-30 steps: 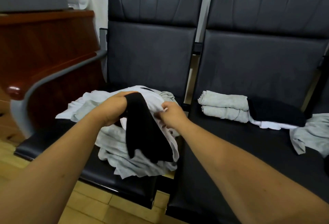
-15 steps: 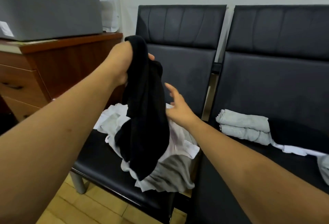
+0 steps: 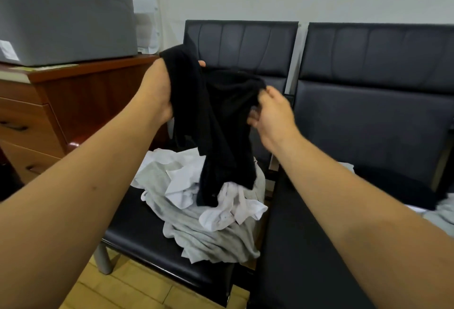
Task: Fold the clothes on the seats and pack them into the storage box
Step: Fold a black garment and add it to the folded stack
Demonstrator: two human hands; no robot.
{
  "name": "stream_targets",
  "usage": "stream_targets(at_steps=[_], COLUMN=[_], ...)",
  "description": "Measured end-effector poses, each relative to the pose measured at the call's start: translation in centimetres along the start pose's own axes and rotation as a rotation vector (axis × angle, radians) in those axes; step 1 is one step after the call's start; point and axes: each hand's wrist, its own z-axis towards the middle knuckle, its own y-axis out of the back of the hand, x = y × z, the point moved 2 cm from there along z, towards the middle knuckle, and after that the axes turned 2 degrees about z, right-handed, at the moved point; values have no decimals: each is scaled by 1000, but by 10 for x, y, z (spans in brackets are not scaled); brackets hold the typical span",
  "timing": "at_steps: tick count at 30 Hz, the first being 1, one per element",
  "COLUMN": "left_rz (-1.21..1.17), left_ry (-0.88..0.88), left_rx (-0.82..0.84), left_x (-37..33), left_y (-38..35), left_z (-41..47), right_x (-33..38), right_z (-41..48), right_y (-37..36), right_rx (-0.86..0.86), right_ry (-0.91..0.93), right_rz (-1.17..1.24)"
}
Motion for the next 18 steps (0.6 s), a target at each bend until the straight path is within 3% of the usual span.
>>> stream_targets(at_steps=[6,13,16,18], left_rz=[122,8,40,46], left_ry=[217,467,501,579], left_rx=[236,327,478,488], left_x=[41,122,148,172], left_y=[-38,-78,-98,-104], left_z=[-34,-69,-92,-100], right_x=[49,38,21,11], right_z=[-25,-73,-96,-109], right_y=[59,150,193,215], right_rx=[-90,-136,-198,-225], right_ry=[38,-96,-189,-223], right_rz=[-45,-553,-653,-670])
